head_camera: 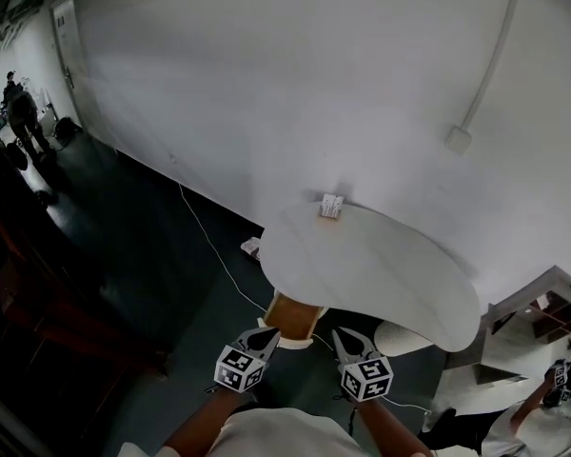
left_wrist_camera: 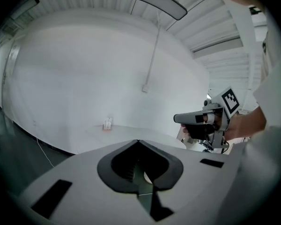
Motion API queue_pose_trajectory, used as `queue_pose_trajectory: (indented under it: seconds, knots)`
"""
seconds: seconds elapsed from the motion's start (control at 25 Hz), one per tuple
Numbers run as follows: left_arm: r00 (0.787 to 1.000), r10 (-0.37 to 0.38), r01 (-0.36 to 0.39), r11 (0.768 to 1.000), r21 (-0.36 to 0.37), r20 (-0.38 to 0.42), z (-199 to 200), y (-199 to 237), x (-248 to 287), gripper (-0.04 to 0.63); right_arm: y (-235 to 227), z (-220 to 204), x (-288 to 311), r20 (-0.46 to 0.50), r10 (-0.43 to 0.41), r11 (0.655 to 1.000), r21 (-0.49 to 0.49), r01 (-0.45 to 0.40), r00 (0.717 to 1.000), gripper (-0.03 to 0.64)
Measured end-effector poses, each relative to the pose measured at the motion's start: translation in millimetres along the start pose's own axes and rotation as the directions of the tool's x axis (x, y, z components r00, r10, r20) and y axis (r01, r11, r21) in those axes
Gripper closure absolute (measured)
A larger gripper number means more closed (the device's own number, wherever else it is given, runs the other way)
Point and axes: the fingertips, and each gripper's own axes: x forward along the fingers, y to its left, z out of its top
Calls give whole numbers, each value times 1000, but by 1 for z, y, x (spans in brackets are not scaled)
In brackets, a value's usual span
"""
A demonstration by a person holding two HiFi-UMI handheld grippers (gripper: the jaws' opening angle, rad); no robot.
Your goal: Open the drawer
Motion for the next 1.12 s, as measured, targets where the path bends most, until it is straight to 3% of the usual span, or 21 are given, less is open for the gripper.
queue_pose_trajectory:
  seconds: [0.44,0.84,1.12]
  knots:
    - [993,65,-68,997,34,99,22,-79,-37,589,3,11,-92,80,76,993,-99,-67,994,606]
    - [990,94,-105,989,101,107,15,-148,-68,589,3,1,-150,101,116,988,-115,-104,988,606]
    - [987,93,-107,988,111,128,20,-148,-91,589,23,0,-157,112,120,985,-137,-104,987,606]
